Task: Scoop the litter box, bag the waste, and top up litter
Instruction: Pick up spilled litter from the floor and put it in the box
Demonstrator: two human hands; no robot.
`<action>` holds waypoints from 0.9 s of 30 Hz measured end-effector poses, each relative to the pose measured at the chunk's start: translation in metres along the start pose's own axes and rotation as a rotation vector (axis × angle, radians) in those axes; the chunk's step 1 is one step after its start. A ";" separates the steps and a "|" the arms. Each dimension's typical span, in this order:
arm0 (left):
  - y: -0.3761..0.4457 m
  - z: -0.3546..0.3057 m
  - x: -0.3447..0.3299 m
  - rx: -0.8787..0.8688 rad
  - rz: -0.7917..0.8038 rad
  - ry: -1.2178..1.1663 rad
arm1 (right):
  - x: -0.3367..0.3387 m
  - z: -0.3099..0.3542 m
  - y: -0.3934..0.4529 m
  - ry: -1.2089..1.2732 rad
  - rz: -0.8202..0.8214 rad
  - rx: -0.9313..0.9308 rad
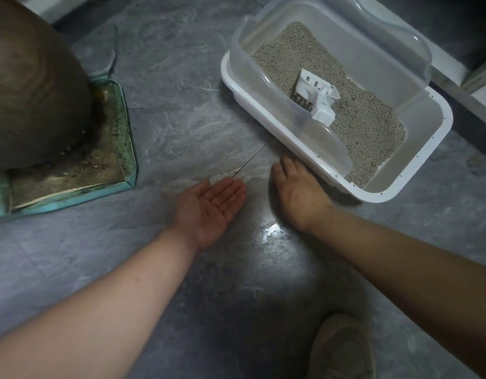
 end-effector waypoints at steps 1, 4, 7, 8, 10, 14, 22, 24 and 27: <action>-0.001 0.002 -0.001 0.006 0.004 0.006 | 0.004 -0.002 0.002 -0.038 0.011 -0.009; -0.003 0.006 -0.004 0.026 0.013 0.016 | 0.010 -0.002 0.003 -0.094 0.029 0.032; -0.003 0.009 -0.006 0.039 0.015 0.019 | 0.017 -0.002 0.002 -0.099 0.012 0.024; -0.003 0.011 -0.007 0.043 0.014 0.023 | 0.019 -0.002 0.003 -0.101 -0.002 0.020; -0.003 0.013 -0.007 0.046 0.015 0.025 | 0.021 0.000 0.008 -0.117 0.036 0.013; -0.004 0.017 -0.008 0.061 0.020 0.027 | 0.016 0.009 0.018 -0.253 0.112 0.022; -0.004 0.012 -0.011 0.055 0.028 0.033 | 0.016 0.003 0.008 -0.201 0.000 0.058; -0.004 0.011 -0.011 0.054 0.028 0.041 | 0.013 0.005 0.014 -0.213 -0.016 0.030; -0.004 0.011 -0.011 0.054 0.026 0.049 | 0.008 0.013 0.024 -0.177 0.074 -0.048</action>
Point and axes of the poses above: each hand's wrist, its own y-axis towards the middle knuckle, its own x-axis out of the back of the hand, z = x × y, the point moved 2 cm from there along y, towards the middle knuckle, and after that the axes turned 9 degrees about -z, right-handed, at the moved point
